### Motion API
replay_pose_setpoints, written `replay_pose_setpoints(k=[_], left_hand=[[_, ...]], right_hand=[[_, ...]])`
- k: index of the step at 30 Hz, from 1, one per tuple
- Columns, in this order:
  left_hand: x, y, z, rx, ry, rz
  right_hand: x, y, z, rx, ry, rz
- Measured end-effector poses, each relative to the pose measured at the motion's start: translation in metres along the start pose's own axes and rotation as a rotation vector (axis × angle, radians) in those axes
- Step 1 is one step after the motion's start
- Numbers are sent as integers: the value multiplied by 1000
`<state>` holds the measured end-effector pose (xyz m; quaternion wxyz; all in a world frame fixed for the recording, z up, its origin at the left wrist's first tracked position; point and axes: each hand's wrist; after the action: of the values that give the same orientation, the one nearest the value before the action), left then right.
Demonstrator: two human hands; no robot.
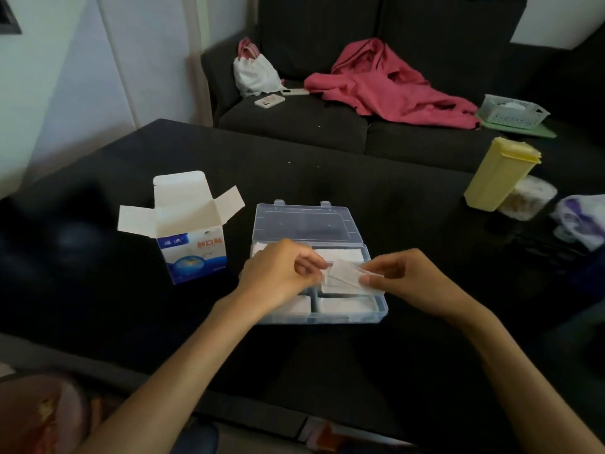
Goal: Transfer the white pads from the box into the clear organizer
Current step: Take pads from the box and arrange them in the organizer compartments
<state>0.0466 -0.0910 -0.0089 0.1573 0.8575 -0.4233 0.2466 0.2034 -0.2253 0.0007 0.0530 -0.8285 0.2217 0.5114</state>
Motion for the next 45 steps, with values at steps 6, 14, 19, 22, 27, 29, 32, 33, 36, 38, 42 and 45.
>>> replay_pose_setpoints(k=[6, 14, 19, 22, 27, 29, 32, 33, 36, 38, 42, 45], left_hand=[[-5, -3, 3, 28, -28, 55], [-2, 0, 18, -48, -236, 190], [-3, 1, 20, -18, -325, 246], [-3, 2, 21, -2, -321, 255], [-4, 2, 23, 5, -350, 257], [-3, 2, 23, -1, -350, 252], [-1, 5, 14, -25, -265, 231], [-3, 7, 8, -22, -204, 204], [-17, 15, -20, 218, -80, 77], [-40, 31, -48, 578, 8, -61], [-97, 58, -92, 1055, -211, -327], [-136, 62, -104, 804, 60, -539]], right_hand=[[7, 0, -2, -103, 61, -1], [11, -5, 9, -119, 300, -35], [10, -5, 11, -56, 336, -57], [11, -5, 11, -34, 359, -63], [13, -4, 11, -25, 513, -34], [9, -2, 11, -21, 516, -39], [-9, -2, 6, 22, 388, -90], [-17, -3, 6, 73, 326, -130], [-36, -13, 20, 279, 183, -271], [-53, -25, 48, 389, 133, -346], [-86, -41, 117, 445, 301, -532], [-102, -50, 162, 176, 430, -526]])
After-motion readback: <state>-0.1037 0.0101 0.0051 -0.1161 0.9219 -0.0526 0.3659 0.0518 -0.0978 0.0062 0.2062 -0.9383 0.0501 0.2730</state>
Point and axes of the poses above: each hand's wrist, its own y-axis away from the middle knuckle, its own z-axis out of the palm, x = y × z, and after that the axes turned 10 degrees about -y, right-handed
